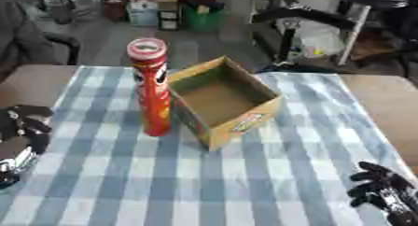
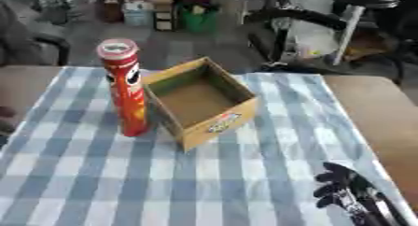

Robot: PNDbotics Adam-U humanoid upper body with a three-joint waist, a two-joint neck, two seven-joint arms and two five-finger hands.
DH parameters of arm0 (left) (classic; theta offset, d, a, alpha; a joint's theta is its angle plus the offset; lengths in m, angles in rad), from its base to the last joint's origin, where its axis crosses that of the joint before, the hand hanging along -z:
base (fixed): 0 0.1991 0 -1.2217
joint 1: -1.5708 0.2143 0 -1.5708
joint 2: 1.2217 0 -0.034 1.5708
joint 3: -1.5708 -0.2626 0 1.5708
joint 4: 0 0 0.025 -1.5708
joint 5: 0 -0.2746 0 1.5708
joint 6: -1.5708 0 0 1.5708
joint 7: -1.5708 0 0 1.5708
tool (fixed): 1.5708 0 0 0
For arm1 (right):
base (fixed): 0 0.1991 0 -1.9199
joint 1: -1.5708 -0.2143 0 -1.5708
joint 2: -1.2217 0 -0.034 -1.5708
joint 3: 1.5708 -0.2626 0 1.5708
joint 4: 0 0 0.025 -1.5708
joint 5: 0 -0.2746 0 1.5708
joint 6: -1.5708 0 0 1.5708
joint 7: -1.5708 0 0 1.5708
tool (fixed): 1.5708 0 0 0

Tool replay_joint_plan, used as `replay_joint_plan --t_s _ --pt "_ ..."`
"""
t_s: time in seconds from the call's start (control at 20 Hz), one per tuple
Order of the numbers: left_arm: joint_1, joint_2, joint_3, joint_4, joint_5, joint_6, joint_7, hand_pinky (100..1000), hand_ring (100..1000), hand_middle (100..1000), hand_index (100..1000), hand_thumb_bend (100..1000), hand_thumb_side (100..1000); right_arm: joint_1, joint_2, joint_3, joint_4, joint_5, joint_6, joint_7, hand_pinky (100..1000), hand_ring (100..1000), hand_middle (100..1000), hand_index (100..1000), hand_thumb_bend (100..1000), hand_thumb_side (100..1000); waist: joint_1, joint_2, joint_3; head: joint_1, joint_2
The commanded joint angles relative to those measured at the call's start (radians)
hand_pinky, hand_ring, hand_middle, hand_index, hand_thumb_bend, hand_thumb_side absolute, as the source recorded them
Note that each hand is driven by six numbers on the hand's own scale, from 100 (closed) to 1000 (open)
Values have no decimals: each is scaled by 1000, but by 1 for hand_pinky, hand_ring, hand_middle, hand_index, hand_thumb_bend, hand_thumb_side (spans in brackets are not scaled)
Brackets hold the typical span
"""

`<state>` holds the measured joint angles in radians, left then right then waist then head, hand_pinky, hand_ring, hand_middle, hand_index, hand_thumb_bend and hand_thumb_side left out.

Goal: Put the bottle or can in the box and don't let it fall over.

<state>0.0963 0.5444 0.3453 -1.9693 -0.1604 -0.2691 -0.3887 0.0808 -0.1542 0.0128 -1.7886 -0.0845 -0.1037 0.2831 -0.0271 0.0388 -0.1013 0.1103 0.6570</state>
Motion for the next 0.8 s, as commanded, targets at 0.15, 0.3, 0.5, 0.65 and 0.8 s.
replay_joint_plan --t_s 0.15,0.3,0.5,0.65,0.8 --pt "-72 444 -52 119 60 -135 107 657 715 785 882 318 555 -4 -26 -7 -22 6 -3 -2 498 577 644 829 100 615 15 -13 -8 -16 -7" --pt "-189 628 -124 239 110 -218 106 676 730 802 897 339 569 -4 -31 -1 -21 6 -2 5 497 577 644 829 100 615 21 -14 -21 -21 -11" --pt "-411 729 -268 384 186 -299 -31 702 756 828 916 359 598 -5 -37 10 -17 8 0 15 497 577 644 829 100 616 29 -16 -47 -1 -6" --pt "-617 689 -380 479 191 -320 -235 709 768 844 924 366 616 -5 -44 16 -16 6 1 22 497 578 644 829 100 615 35 -23 -63 7 -2" --pt "-834 584 -468 592 143 -322 -429 727 792 860 931 397 615 -2 -51 19 -15 3 1 25 497 577 644 828 100 612 40 -32 -67 14 3"
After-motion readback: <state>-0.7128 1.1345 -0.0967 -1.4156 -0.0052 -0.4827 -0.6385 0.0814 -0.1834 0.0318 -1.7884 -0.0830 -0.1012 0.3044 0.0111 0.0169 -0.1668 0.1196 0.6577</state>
